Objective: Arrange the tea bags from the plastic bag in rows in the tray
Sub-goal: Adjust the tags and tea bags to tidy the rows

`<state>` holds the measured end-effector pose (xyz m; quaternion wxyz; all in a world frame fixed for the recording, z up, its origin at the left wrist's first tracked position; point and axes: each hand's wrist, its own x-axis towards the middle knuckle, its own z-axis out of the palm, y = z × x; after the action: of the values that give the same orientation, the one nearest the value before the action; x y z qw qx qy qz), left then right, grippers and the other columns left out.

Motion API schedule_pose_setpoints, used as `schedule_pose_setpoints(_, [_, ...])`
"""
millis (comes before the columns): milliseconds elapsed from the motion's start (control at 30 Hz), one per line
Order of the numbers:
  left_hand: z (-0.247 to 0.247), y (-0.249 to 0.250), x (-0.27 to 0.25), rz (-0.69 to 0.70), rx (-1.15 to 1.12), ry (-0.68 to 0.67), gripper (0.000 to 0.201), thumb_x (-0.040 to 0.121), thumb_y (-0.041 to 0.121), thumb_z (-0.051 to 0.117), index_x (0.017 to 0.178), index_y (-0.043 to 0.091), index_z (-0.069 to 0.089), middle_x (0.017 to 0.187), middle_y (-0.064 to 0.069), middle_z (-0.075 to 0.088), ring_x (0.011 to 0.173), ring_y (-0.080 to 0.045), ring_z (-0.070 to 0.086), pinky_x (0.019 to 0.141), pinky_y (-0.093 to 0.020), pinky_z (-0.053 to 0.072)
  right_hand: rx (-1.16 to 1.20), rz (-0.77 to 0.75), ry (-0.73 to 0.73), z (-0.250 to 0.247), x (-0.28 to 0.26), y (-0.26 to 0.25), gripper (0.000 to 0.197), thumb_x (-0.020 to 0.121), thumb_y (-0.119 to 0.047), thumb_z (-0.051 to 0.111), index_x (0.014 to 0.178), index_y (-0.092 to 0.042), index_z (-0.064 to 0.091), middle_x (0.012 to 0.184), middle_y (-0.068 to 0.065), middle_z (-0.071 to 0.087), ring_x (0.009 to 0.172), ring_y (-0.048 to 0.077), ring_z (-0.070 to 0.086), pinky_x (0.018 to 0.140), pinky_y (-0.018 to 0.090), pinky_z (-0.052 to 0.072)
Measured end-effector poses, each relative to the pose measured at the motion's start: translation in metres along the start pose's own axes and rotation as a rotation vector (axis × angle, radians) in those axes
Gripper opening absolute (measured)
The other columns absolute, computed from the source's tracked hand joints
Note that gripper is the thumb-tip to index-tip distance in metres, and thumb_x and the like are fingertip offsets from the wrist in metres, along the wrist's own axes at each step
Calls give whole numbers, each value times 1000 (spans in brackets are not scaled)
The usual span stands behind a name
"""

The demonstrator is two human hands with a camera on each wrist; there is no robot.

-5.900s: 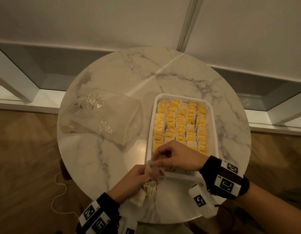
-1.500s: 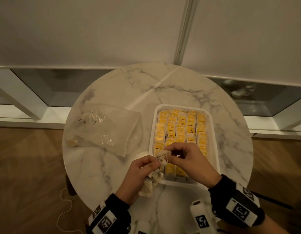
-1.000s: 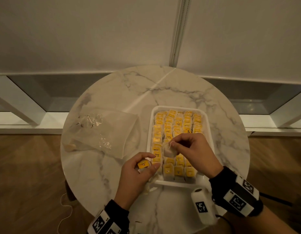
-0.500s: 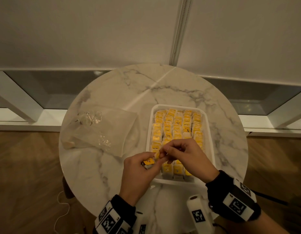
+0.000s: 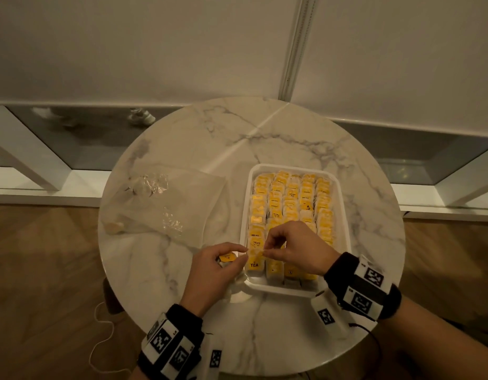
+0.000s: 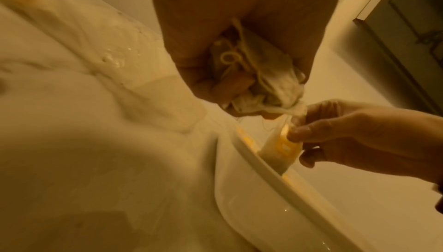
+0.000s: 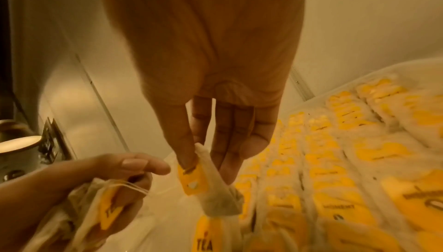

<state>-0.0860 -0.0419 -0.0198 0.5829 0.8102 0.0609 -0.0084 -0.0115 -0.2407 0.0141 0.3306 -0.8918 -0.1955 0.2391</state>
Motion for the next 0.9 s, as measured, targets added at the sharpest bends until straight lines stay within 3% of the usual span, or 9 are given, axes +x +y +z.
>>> schedule_pose_setpoints(100, [-3,-9,-8,-30,-32,-9,7,74,31,74,80,33,77,70,8,72,64,-8,66,64,-15,48,-66,-1,-84,9,1,3,8,86,-24,74,85,-16,72,83,-4,70,77,8,64,76,28,55])
schedule_pose_setpoints(200, [-1,-17,-17,-41,-42,-54,23,70,48,67,81,31,78,72,6,73,66,-16,67,66,-25,52,-75,3,-205,14,5,2,12,88,-27,72,90,-16,72,85,-5,69,77,7,63,74,25,53])
schedule_pose_setpoints(267, [0,-20,-20,-43,-42,-67,27,69,50,65,81,30,78,74,9,73,69,-13,68,70,-26,52,-83,22,-241,16,12,1,11,89,-27,72,91,-16,72,87,-3,69,78,8,63,74,25,52])
schedule_pose_setpoints(367, [3,-22,-21,-59,-57,-77,24,70,48,67,81,30,79,73,10,73,69,-7,68,69,-19,51,-113,52,-234,19,25,2,10,88,-23,72,91,-14,70,89,0,69,81,12,63,75,27,52])
schedule_pose_setpoints(533, [5,-26,-21,-59,2,-95,6,79,27,75,81,31,78,75,16,72,72,-3,67,71,-16,48,-270,22,-172,28,35,-3,6,83,-17,74,85,-15,68,79,-5,62,72,9,56,62,16,42])
schedule_pose_setpoints(667, [6,-27,-21,-56,14,-95,13,82,18,76,81,31,78,73,18,71,71,-2,67,69,-12,46,-387,43,-69,20,34,-7,7,82,-21,71,83,-21,64,85,-2,65,79,16,60,70,34,53])
schedule_pose_setpoints(733, [6,-28,-21,-52,12,-99,13,83,19,76,82,32,78,74,19,71,73,-2,67,69,-11,46,-440,33,-27,13,28,-10,5,85,-23,68,88,-21,64,87,-1,66,81,17,60,72,37,54])
schedule_pose_setpoints(800, [6,-29,-21,-51,5,-105,11,84,20,75,83,31,77,74,18,71,73,-3,67,69,-12,47,-421,-13,-44,8,18,-14,3,88,-23,66,89,-20,66,85,-3,66,78,13,60,71,34,53])
schedule_pose_setpoints(900, [6,-30,-21,-49,-5,-110,11,83,19,76,83,30,77,70,15,70,68,-5,66,66,-15,48,-361,-23,-191,7,4,-17,6,86,-23,67,90,-21,72,79,-10,62,74,7,57,69,27,52])
